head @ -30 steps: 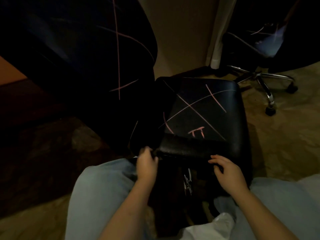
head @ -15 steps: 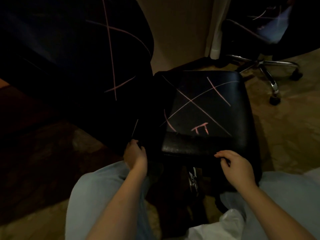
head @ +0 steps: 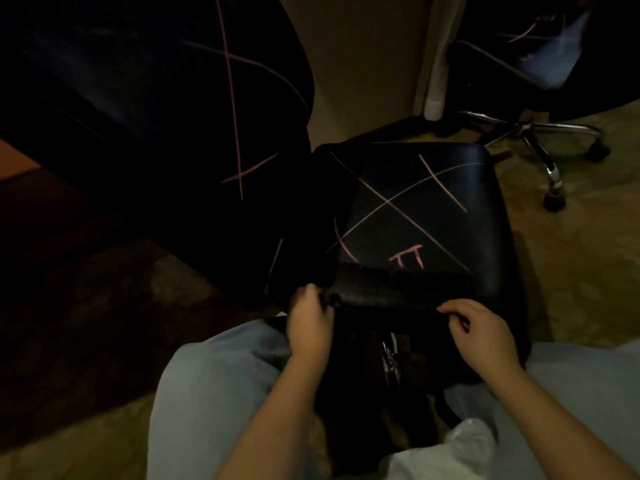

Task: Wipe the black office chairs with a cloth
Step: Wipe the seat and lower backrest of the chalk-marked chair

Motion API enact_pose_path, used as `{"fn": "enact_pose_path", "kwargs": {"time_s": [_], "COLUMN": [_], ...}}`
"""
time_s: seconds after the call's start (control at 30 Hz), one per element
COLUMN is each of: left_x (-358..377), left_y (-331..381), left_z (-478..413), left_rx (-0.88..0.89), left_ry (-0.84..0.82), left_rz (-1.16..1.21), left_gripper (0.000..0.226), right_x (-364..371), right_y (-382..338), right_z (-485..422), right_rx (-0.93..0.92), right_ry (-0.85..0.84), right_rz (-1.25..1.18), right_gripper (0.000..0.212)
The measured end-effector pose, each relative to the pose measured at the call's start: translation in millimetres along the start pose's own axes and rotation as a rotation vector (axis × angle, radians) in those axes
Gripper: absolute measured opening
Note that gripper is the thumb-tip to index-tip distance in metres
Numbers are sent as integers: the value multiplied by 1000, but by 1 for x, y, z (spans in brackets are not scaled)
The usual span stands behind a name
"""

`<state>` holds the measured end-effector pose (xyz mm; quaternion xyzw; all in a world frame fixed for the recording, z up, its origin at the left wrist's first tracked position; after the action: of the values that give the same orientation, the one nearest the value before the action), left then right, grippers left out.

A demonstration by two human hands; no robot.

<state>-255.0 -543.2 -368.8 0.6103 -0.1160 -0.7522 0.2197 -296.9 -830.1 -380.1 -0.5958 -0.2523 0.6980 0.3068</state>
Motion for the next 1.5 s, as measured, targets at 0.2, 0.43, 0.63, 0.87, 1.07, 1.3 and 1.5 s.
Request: {"fn": "enact_pose_path", "kwargs": {"time_s": [0.2,0.43,0.63,0.87,1.07,1.3,1.5], "left_x": [-64,-73,-68,-51,-48,-44,-47], "left_y": [-38,-5,10,1,-19,-41,-39], "left_z": [-49,-101,-144,-166,-155,-95,-47], "left_rx": [-168,87,91,100,65,-19,-59], "left_ry": [138,129,163,95,0,-14,-58], "left_rz": [94,75,92,-31,-123,-229,-254], "left_gripper": [24,25,25,27,26,32,23], "right_x": [-2,-4,-8,-10,-10,-3,1], "right_y": [0,0,1,-2,-12,-18,-16], "right_z": [-3,-6,-8,-15,-19,-18,-6], "right_rx": [-11,28,36,86,130,166,94], "right_ry": [3,-18,-27,-14,-2,1,34], "right_rz": [8,-3,-28,32,57,101,35], "right_gripper": [25,26,41,38,27,21,22]}}
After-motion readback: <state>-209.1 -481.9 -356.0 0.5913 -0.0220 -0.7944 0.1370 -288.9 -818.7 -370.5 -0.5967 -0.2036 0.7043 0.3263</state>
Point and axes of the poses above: each hand's wrist, its own z-axis away from the middle knuckle, its own x-axis out of the palm, y = z × x, the point moved 6 cm from there along -z, towards the middle knuckle, and after that the axes turned 14 degrees about -y, right-handed, at the moved point
